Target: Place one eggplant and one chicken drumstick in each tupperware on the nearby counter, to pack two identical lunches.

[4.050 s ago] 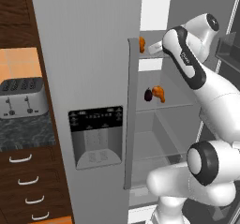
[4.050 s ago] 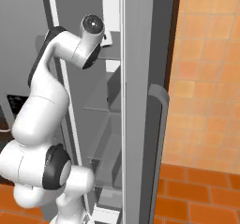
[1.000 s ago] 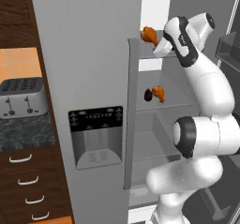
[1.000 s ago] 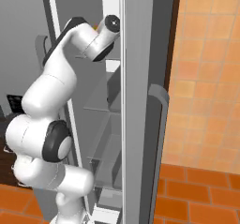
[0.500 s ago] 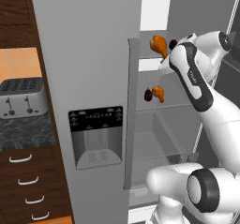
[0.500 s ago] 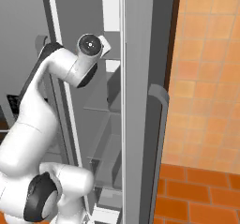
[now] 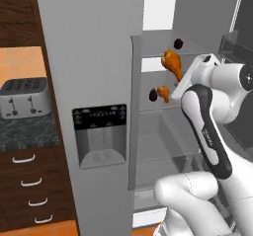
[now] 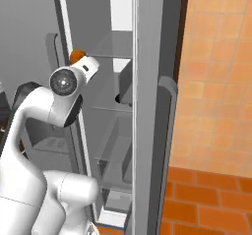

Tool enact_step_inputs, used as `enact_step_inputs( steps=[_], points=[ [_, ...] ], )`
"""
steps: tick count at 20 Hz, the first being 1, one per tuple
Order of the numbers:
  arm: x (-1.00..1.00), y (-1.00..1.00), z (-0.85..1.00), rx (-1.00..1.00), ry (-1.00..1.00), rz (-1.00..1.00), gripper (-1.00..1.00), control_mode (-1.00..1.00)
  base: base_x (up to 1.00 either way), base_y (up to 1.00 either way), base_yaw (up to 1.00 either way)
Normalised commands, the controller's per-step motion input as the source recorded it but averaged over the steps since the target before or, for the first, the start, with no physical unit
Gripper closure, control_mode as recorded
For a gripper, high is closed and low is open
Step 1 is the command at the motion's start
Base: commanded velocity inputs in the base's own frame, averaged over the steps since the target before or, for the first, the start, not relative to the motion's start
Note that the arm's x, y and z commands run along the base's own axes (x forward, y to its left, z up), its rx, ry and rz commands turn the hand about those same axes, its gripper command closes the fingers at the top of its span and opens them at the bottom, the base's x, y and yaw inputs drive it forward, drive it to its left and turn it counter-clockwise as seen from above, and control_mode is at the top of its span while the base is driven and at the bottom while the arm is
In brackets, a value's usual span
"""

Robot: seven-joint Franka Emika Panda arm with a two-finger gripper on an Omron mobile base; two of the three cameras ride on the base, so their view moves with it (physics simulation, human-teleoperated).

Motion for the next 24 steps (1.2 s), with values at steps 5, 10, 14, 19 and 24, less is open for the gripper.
enact_step_inputs(
  steps=[5, 10, 14, 19, 24],
  points=[
    [0.0, 0.0, 0.0, 0.0, 0.0, 0.0, 1.0, 1.0, -1.0, 0.41, 0.0],
    [0.0, 0.0, 0.0, 0.0, 0.0, 0.0, 1.0, 1.0, -0.67, 1.0, 0.07],
    [0.0, 0.0, 0.0, 0.0, 0.0, 0.0, 1.0, 1.0, -0.08, 1.0, 0.11],
    [0.0, 0.0, 0.0, 0.0, 0.0, 0.0, 1.0, 1.0, -0.43, 1.0, 0.22],
    [0.0, 0.0, 0.0, 0.0, 0.0, 0.0, 1.0, 1.0, -0.07, 1.0, 0.39]
  ],
)
